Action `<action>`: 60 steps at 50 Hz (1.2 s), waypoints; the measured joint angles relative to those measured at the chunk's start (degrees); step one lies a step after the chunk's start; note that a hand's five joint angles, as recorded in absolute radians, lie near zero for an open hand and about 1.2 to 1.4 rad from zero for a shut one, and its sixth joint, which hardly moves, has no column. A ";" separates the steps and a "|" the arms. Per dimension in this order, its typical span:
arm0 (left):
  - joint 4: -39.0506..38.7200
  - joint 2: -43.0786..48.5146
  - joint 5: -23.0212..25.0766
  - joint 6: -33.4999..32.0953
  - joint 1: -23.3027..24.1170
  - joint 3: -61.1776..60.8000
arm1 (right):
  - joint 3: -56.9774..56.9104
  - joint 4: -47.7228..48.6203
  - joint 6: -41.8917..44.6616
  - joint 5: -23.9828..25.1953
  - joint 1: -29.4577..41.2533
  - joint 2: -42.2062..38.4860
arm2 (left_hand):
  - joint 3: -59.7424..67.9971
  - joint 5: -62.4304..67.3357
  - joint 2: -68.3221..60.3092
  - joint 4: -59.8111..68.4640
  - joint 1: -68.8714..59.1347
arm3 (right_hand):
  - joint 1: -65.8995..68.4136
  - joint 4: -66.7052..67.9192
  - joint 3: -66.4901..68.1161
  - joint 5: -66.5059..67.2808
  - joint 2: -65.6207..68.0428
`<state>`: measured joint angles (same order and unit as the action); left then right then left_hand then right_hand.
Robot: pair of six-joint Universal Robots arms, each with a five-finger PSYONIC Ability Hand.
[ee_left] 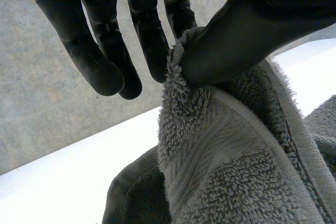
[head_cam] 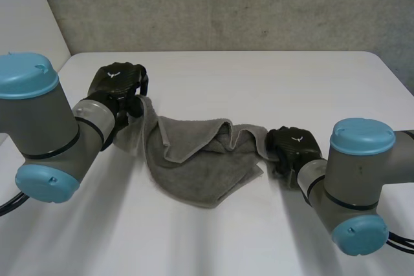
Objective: Fold the towel.
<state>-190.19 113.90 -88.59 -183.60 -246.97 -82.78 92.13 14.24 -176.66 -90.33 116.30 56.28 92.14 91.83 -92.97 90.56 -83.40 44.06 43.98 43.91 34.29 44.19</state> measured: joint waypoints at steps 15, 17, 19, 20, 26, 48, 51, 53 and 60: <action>0.17 -1.43 0.25 -0.19 -0.20 0.11 | -2.32 0.10 1.73 -0.03 -3.37 10.70 | 0.00 0.00 0.00 0.00 0.00 | 32.22 32.57 32.22 32.72 30.49; 0.24 -2.27 0.42 -0.29 -0.30 0.20 | -3.76 -1.23 2.95 1.76 -4.14 14.24 | 0.00 0.00 0.00 0.00 0.00 | 32.22 32.57 32.22 32.72 30.49; 0.41 -3.07 0.90 -0.46 -0.46 0.45 | -6.56 -5.33 5.52 4.79 -4.77 16.37 | 0.00 0.00 0.00 0.00 0.00 | 32.23 32.57 32.22 32.72 30.49; 0.49 -3.25 1.07 -0.50 -0.50 0.54 | -7.63 -7.00 6.52 5.73 -4.90 16.60 | 0.00 0.00 0.00 0.00 0.00 | 32.26 32.57 32.22 32.72 30.49; 3.17 -3.62 3.09 -1.13 -1.09 2.63 | -19.05 -25.01 20.05 12.09 -5.58 12.35 | 0.00 0.00 0.00 0.00 0.00 | 32.24 32.57 32.22 32.72 30.49; 13.64 10.43 2.67 -4.28 -0.38 45.16 | -55.97 -4.59 33.89 -1.20 -3.88 -6.19 | -0.05 0.00 0.00 0.00 0.00 | 32.38 32.57 32.53 32.72 31.12; 9.39 8.91 2.73 0.50 -1.15 46.34 | -52.79 2.87 33.49 -1.59 -3.86 -2.92 | -0.05 0.00 0.00 0.00 0.00 | 32.49 32.57 32.53 32.73 31.17; 6.59 7.48 2.87 4.31 -1.99 46.50 | -49.40 6.80 33.31 -1.21 -3.90 0.53 | -0.05 0.00 0.00 0.00 0.00 | 32.50 32.57 32.53 32.72 31.50; 3.62 6.05 3.54 11.95 -4.31 44.56 | -41.11 5.52 32.99 2.80 -3.93 8.00 | -0.08 0.00 0.00 0.00 0.00 | 32.54 32.57 32.54 32.73 31.50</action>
<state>-186.57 119.95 -85.05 -171.65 -251.28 -38.22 51.02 19.76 -143.67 -87.53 112.37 64.28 92.06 91.83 -92.96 90.56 -83.41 76.60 76.55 76.45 67.01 75.70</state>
